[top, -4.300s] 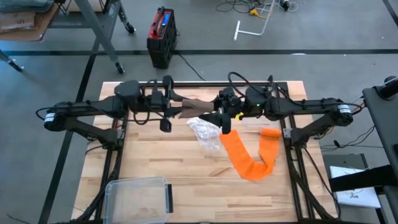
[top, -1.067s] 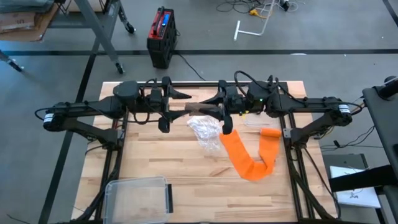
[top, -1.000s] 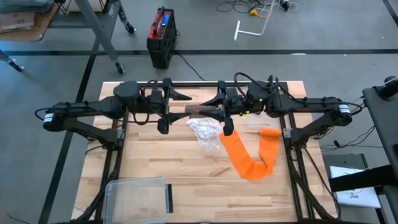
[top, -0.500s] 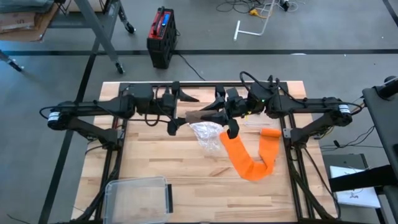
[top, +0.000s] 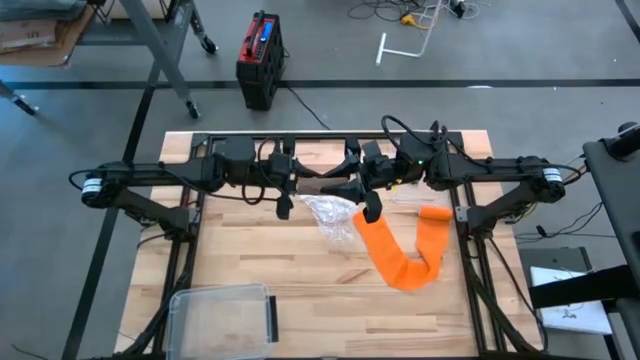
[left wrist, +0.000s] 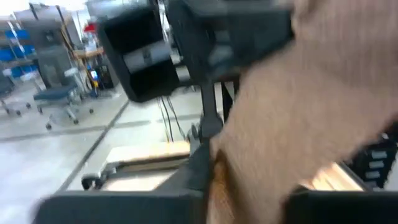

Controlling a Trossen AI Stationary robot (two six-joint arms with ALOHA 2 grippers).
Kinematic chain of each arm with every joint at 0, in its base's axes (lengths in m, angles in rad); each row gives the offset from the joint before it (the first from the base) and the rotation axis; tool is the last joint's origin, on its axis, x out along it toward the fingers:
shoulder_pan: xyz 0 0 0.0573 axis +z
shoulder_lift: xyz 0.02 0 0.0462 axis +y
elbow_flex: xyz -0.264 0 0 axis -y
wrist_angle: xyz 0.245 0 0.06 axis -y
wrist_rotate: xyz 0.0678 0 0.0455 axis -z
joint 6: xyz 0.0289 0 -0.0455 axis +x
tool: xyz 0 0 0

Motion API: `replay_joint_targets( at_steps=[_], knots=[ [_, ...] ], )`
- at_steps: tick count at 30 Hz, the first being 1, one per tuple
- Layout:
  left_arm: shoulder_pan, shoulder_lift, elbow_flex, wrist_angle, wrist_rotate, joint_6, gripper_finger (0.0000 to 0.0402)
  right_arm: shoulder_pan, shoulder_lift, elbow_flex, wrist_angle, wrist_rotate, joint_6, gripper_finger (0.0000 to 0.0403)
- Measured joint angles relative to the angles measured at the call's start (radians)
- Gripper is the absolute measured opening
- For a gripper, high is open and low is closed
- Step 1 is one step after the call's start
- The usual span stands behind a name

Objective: Roll bandage
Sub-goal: Roll the brown bandage

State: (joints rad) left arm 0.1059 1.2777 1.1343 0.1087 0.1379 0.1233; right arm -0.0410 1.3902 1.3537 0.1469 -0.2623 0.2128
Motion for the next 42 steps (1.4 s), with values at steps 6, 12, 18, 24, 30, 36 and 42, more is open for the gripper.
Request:
replay_joint_targets(
  at_steps=[6,12,18,24,30,36,42],
  knots=[
    [0.0,-0.037,0.0,-0.135,0.0,0.013,0.0021,-0.001,-0.014,0.0,0.0,0.0,0.026,0.0122],
    [0.0,-0.064,0.0,-0.229,-0.001,0.013,0.0005,-0.001,-0.015,0.0,0.0,0.001,0.025,0.0109],
    [-0.008,-0.065,0.0,-0.268,0.0,0.01,0.0002,-0.001,-0.02,0.0,0.023,0.002,0.021,0.0117],
    [-0.015,-0.067,0.0,-0.387,0.0,0.007,0.0001,-0.001,-0.035,0.0,0.011,0.001,0.014,0.0115],
    [-0.024,-0.072,0.0,-0.409,-0.024,-0.004,0.0,-0.001,-0.052,0.0,-0.048,0.002,-0.029,0.0105],
    [-0.033,-0.098,0.0,-0.334,-0.024,0.022,0.0,-0.001,-0.039,-0.003,-0.12,0.001,-0.055,0.011],
    [-0.038,-0.139,0.0,-0.332,-0.024,0.03,0.0021,-0.001,-0.028,-0.009,-0.126,0.001,-0.109,0.01]
  ],
)
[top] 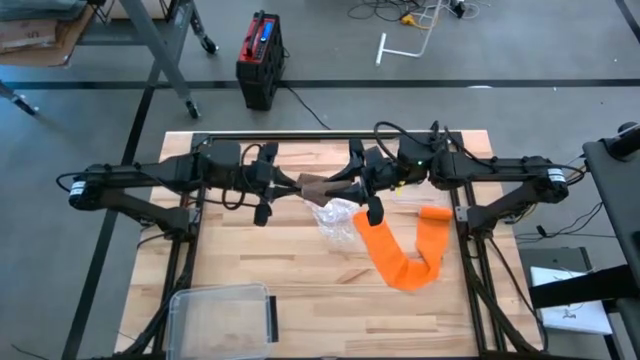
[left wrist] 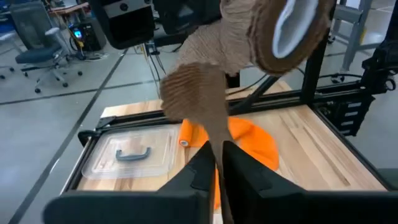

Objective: Roll bandage
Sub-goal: Roll the brown bandage

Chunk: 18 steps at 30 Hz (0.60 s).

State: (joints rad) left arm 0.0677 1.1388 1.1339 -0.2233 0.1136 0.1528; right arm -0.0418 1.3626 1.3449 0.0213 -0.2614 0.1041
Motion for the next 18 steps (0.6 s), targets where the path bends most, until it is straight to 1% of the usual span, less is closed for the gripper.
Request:
replay_joint_targets(
  at_steps=[3,7,11,18],
  knots=[
    [-0.002,-0.029,0.0,-0.033,0.0,0.0,0.0051,0.0,0.0,0.0,0.003,0.0,-0.045,0.0102],
    [-0.002,-0.076,0.0,-0.032,0.001,-0.004,0.0109,0.0,0.0,0.004,0.034,0.012,-0.097,0.0103],
    [-0.002,-0.093,0.0,0.04,0.0,0.002,0.0174,0.0,0.0,0.005,0.041,0.055,-0.152,0.0095],
    [-0.002,-0.082,0.0,0.153,0.003,0.045,0.0274,0.0,0.0,0.005,0.008,0.052,-0.209,0.0098]
  ],
)
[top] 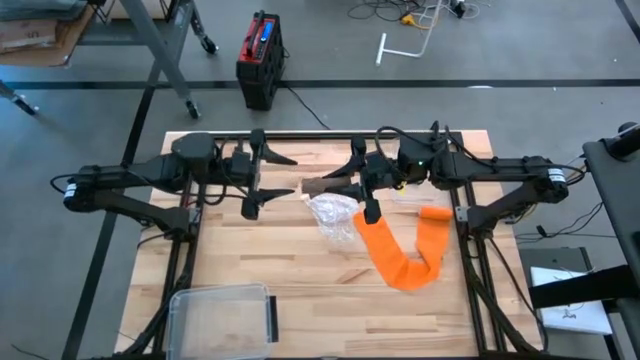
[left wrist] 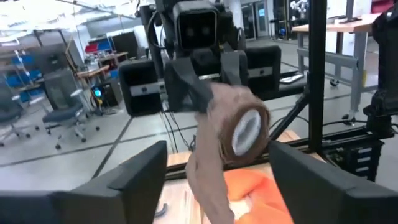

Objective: Roll bandage
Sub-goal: Roll the brown bandage

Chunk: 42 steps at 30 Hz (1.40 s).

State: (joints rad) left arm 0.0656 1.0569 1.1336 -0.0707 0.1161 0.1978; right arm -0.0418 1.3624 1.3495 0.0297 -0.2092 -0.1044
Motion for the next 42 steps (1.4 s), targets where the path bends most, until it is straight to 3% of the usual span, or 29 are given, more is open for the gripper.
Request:
replay_joint_targets(
  at_steps=[6,12,18,25,26,37,42],
  knots=[
    [-0.02,0.066,0.0,0.061,0.044,0.044,0.032,-0.002,0.0,0.0,-0.031,0.001,-0.016,0.0096],
    [-0.03,0.125,0.0,0.131,0.029,0.056,0.0309,-0.003,0.0,0.0,-0.032,0.058,-0.013,0.0096],
    [-0.03,0.133,0.0,0.156,-0.082,0.035,0.0238,-0.003,0.0,0.0,-0.033,0.064,0.004,0.0107],
    [-0.03,0.13,0.0,0.158,-0.088,0.024,0.0043,-0.003,-0.001,0.0,-0.033,0.082,0.013,0.0109],
    [-0.03,0.13,0.0,0.158,-0.09,0.012,0.0034,-0.002,-0.001,0.001,-0.034,0.081,0.01,0.0113],
    [-0.067,0.105,0.001,0.15,-0.074,-0.147,0.0039,0.03,-0.11,0.007,-0.221,0.088,-0.148,0.0223],
    [-0.078,0.099,0.0,0.176,-0.076,-0.204,0.0038,0.108,-0.108,0.0,-0.251,0.242,-0.197,0.0244]
  ],
)
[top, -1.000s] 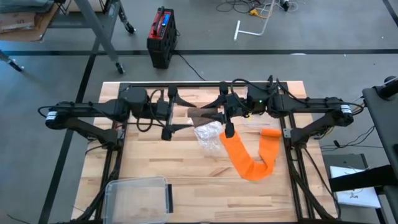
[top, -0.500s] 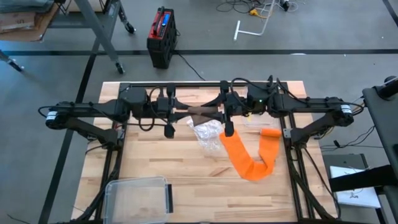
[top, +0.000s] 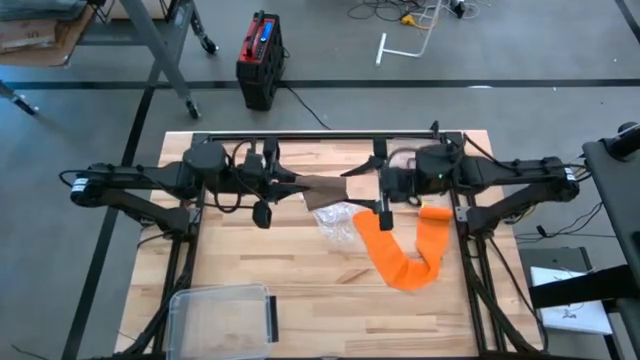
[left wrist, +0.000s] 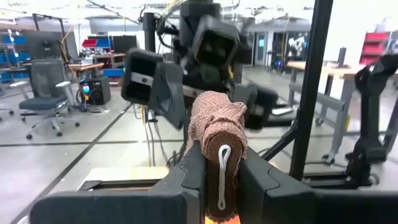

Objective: Roll bandage
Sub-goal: Roll the brown bandage

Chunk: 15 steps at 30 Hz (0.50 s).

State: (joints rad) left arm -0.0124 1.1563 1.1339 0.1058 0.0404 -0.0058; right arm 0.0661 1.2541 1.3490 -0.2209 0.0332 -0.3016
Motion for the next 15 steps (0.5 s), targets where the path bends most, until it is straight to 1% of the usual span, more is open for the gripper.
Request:
replay_joint_targets(
  at_steps=[4,8,12,15],
  knots=[
    [0.0,0.001,0.0,-0.011,-0.006,-0.03,0.0038,0.083,0.011,-0.007,-0.026,0.204,-0.048,0.0241],
    [0.0,-0.012,0.0,-0.011,-0.005,-0.031,0.0037,0.183,0.005,-0.008,0.003,0.35,-0.061,0.0226],
    [0.0,-0.023,-0.002,-0.01,0.012,0.045,0.0039,0.242,0.008,-0.007,0.072,0.369,0.028,0.0208],
    [0.0,-0.021,-0.004,0.004,0.076,0.118,0.0041,0.244,0.024,-0.008,0.102,0.379,0.096,0.0196]
  ],
)
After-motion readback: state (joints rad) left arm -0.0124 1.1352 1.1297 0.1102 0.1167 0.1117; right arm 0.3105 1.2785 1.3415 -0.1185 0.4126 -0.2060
